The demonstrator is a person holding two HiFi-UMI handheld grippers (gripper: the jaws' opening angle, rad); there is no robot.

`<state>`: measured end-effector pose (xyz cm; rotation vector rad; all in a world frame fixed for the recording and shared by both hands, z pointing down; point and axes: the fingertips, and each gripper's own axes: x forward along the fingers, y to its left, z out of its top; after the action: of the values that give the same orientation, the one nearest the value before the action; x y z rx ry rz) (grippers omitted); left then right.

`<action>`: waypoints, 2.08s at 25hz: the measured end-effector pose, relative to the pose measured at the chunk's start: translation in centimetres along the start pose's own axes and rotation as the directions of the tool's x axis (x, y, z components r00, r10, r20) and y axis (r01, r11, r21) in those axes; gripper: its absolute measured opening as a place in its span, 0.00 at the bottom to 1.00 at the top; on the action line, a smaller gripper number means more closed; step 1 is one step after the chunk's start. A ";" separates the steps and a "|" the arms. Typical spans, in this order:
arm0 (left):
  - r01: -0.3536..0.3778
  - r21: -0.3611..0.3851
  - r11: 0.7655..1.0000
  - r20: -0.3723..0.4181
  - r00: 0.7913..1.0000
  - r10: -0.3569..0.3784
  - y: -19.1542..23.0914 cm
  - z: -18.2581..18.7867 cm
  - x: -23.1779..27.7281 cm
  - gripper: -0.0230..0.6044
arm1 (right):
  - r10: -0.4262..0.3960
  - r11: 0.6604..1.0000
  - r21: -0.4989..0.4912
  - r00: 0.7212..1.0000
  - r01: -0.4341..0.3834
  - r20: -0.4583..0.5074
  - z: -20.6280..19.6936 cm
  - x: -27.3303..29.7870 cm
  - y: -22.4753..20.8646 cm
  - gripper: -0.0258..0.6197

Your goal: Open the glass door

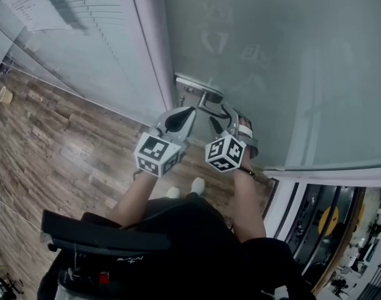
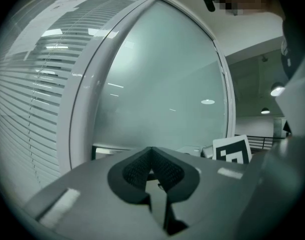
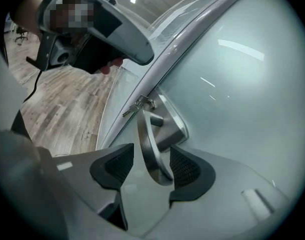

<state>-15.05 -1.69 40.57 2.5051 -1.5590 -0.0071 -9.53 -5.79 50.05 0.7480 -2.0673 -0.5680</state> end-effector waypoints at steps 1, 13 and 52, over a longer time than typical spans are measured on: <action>-0.003 -0.001 1.000 -0.001 1.000 0.003 0.0 -0.1 0.0 0.03 | -0.011 1.000 -0.015 1.000 0.011 -0.008 -0.2 0.2 0.0 0.38; -0.026 -0.016 1.000 0.003 1.000 0.026 0.5 0.0 0.2 0.03 | -0.073 0.995 0.074 0.997 0.074 -0.018 -0.2 0.4 -0.2 0.29; -0.060 0.004 0.998 0.001 0.998 0.060 -1.1 -0.6 2.7 0.03 | 0.028 0.913 0.390 0.975 -0.116 0.222 -0.7 4.9 -1.1 0.29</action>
<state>-12.80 -3.56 41.29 2.4607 -1.6353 0.0041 -10.92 -10.06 52.49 0.8682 -2.4395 -0.1823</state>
